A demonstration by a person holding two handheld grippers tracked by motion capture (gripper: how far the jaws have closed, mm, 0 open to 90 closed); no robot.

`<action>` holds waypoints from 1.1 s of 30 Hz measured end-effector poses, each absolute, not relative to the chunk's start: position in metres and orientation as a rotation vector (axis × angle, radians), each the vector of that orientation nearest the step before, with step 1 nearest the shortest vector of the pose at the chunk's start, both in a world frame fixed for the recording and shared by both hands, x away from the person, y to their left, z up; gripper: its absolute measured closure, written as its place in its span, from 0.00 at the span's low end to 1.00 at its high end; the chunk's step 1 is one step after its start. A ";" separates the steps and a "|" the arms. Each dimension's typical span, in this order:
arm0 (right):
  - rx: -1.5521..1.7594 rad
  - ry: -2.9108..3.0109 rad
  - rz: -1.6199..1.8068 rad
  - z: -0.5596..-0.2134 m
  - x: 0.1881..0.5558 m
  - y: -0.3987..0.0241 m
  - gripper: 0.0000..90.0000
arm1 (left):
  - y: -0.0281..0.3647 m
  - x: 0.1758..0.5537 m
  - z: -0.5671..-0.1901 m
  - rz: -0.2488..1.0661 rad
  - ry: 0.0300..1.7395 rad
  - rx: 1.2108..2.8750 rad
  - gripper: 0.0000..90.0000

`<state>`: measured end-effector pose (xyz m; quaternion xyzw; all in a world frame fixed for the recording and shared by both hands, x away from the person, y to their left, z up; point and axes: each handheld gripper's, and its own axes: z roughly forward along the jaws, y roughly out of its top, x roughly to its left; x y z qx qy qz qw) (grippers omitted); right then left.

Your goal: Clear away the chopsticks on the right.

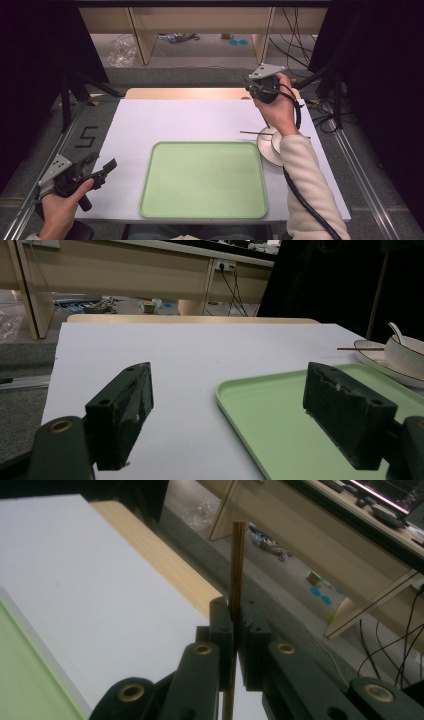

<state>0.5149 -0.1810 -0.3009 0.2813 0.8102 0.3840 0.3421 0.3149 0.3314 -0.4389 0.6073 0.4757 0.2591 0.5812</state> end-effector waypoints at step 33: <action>1.251 2.050 1.198 -0.285 0.478 -0.193 0.97 | 0.331 0.315 -0.439 0.606 1.113 1.417 0.22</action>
